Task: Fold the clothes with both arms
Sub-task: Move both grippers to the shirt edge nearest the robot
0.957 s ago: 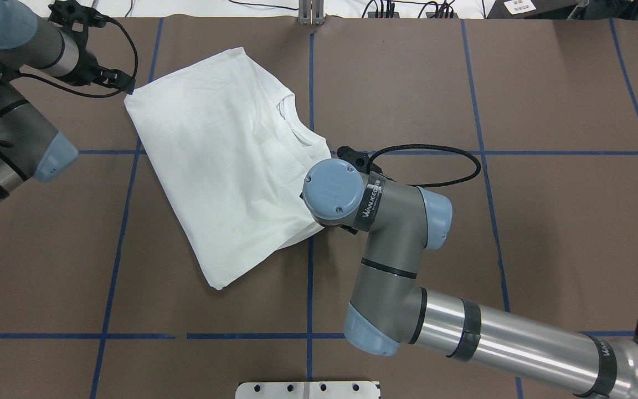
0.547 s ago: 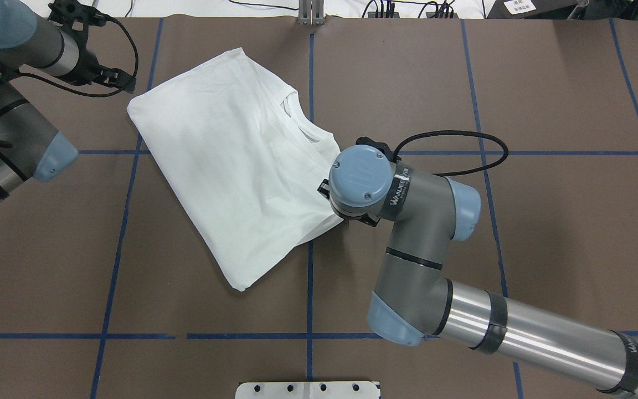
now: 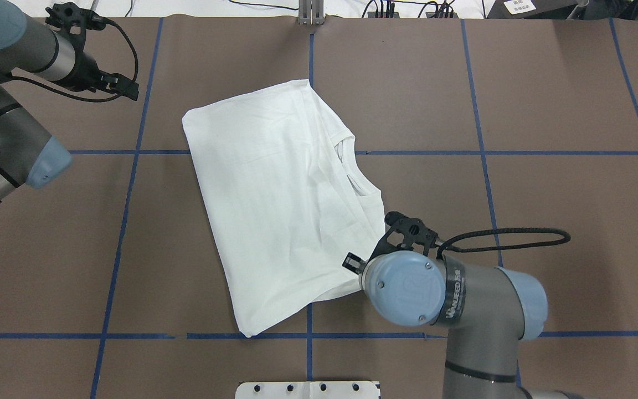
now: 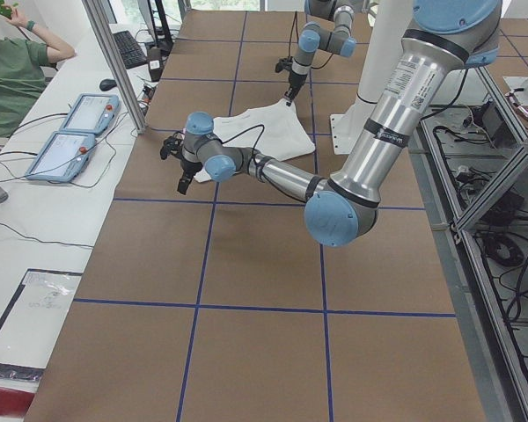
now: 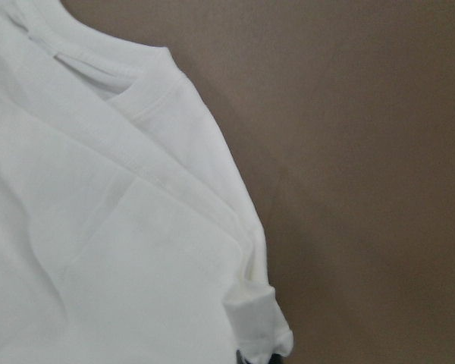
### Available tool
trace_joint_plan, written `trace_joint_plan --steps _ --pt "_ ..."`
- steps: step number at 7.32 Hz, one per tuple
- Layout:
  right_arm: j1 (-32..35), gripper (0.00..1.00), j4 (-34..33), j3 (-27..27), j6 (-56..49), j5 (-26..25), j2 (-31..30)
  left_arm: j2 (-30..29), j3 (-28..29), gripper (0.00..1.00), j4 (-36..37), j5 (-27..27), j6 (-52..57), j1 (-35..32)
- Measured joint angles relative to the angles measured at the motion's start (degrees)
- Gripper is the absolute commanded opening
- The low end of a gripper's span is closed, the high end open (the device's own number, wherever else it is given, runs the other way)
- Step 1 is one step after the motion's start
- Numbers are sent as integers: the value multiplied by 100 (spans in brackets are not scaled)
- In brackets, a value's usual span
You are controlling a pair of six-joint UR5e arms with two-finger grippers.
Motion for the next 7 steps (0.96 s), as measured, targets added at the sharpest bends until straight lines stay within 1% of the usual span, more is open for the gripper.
trace_joint_plan --steps 1,2,4,6,7 --pt "-290 69 -170 9 217 -204 150 4 -65 100 12 -71 -46 26" --pt "-421 100 -299 5 283 -297 256 6 -149 100 29 -172 -137 55" --pt "-344 100 -371 -4 -119 -334 307 88 -521 100 58 -333 -812 326" --pt "-45 100 -272 5 -778 -154 296 413 -1287 100 87 -361 -1786 851" --pt "47 100 56 8 -936 -76 189 684 -1768 100 91 -335 -2376 1226"
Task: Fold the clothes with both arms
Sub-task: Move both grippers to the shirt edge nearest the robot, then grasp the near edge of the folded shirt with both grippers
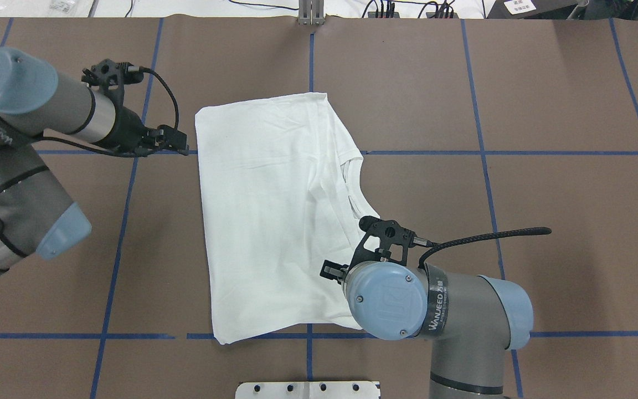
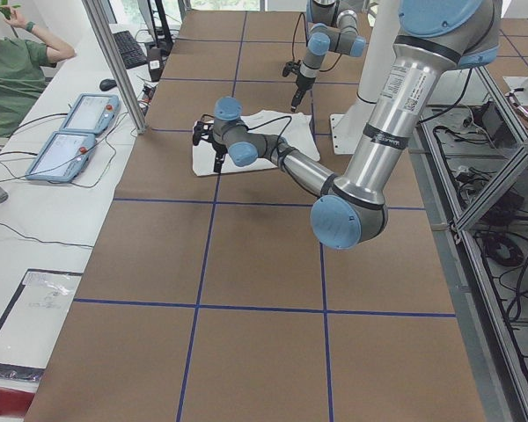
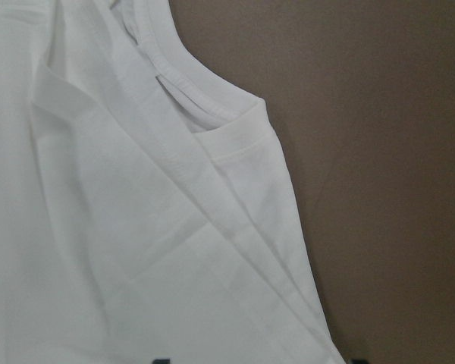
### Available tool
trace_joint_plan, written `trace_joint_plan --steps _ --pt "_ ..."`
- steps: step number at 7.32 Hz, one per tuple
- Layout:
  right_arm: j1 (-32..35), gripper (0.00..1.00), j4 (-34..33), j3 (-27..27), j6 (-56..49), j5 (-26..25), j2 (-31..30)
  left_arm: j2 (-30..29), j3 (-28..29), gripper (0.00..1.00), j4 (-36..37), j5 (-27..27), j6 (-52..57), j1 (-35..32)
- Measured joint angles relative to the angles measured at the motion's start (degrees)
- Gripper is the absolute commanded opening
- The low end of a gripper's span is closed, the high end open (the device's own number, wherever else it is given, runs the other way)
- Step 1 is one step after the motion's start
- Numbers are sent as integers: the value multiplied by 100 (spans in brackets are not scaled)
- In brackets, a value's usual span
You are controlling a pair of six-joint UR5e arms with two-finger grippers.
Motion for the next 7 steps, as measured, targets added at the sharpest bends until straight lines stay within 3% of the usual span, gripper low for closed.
trace_joint_plan --steps 2,4,7 --pt "60 100 1013 7 -79 116 -440 561 -894 100 -27 273 -1107 801" --pt "67 100 1785 35 -70 149 -840 891 -1434 100 -185 959 -2230 1714" --pt "68 100 2260 57 -60 146 -1096 1404 -1383 89 -1361 2090 -3465 2779"
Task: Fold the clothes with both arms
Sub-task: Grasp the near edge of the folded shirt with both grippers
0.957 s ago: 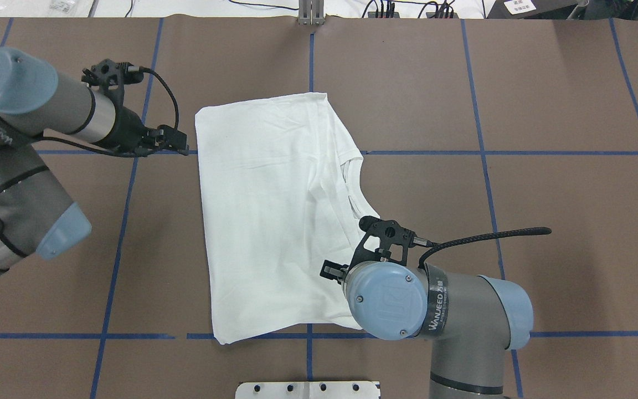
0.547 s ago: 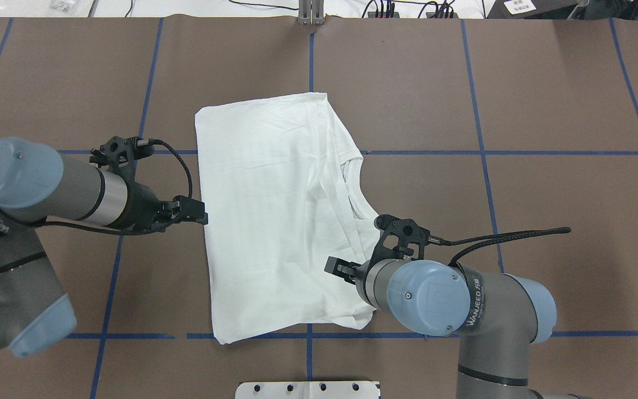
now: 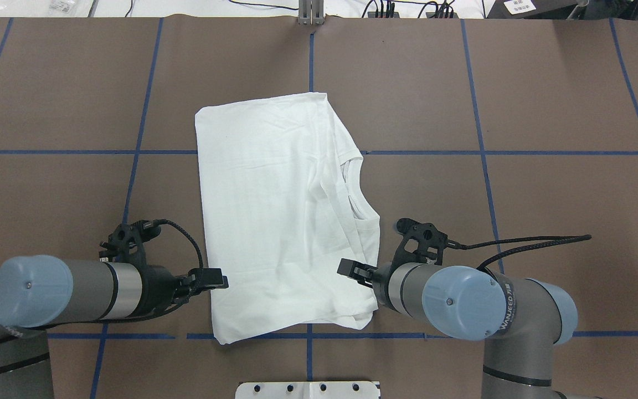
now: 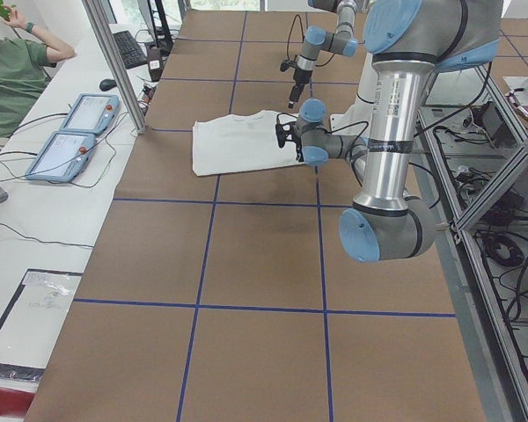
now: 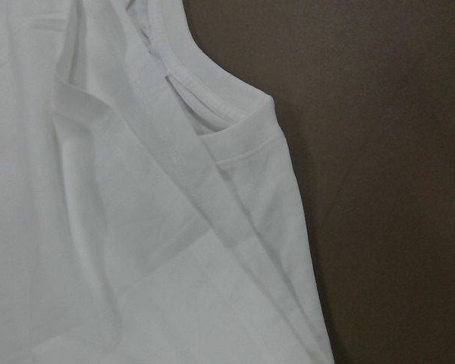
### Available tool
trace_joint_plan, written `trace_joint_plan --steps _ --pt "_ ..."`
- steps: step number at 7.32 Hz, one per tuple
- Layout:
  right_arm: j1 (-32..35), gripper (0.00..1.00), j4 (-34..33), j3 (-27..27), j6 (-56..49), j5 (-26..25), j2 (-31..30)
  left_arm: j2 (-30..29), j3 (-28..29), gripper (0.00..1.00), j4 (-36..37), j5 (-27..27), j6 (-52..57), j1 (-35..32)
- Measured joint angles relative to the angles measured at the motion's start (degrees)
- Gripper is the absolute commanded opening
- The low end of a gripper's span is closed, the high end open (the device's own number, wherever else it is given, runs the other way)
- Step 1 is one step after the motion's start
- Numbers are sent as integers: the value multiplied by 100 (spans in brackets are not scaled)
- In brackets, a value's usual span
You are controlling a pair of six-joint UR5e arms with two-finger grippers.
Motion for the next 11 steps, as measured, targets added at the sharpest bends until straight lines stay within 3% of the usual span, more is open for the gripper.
trace_joint_plan --steps 5,8,10,11 --pt "-7 100 25 6 9 -10 -8 -221 430 89 -256 282 -413 478" --pt "-9 100 17 -1 11 -15 -14 -298 496 43 -251 288 -422 624" --pt "-14 100 0 -18 19 -32 -26 -304 499 0 -250 285 -423 636" --pt "-19 100 -30 -33 44 -44 -32 -304 495 0 -250 281 -416 639"
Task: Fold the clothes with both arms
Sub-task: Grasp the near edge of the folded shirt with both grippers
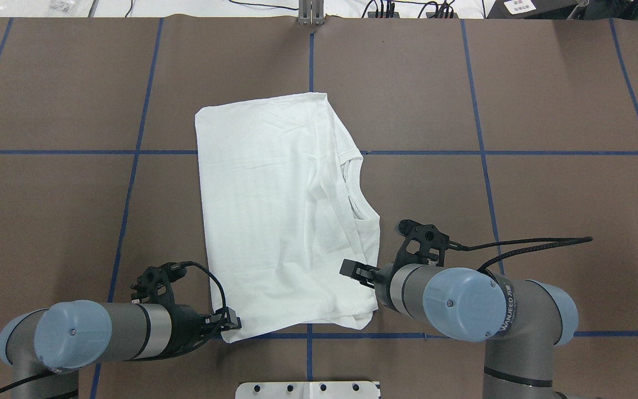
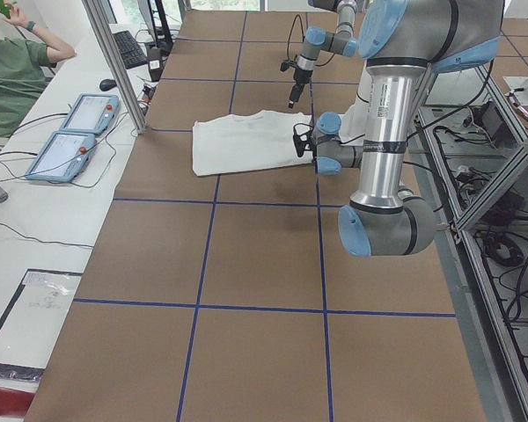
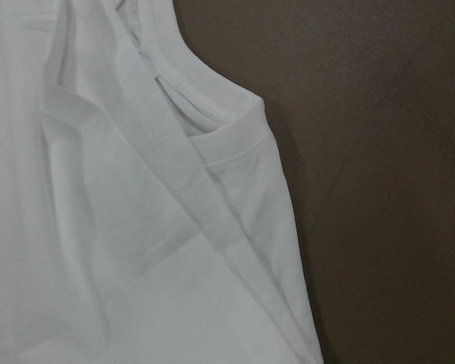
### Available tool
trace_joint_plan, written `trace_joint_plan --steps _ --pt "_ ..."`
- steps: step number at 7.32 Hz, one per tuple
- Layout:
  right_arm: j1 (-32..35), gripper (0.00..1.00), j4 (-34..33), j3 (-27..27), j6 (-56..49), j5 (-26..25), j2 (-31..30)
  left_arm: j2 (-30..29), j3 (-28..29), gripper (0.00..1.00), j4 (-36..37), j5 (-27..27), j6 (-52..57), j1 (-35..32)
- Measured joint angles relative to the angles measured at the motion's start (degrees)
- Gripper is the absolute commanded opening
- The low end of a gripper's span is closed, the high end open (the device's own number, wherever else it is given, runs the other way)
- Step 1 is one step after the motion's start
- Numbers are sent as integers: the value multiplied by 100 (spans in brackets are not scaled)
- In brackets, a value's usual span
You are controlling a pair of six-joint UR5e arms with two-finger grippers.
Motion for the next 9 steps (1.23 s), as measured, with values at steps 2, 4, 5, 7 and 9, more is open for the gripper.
trace_joint_plan --steps 2,4,5,7,9 --pt "-26 99 -395 6 511 10 109 0 -22 0 2 -5 30 0" --pt "-155 99 -1361 1 1292 51 456 0 -38 0 6 -11 48 0" --pt "-268 99 -1551 -35 1570 55 524 0 -48 0 3 -12 51 1" --pt "-441 96 -1626 -129 1854 21 564 3 -69 0 6 -14 52 1" --pt "-560 88 -1625 -210 1936 -41 569 6 -79 0 3 -20 52 1"
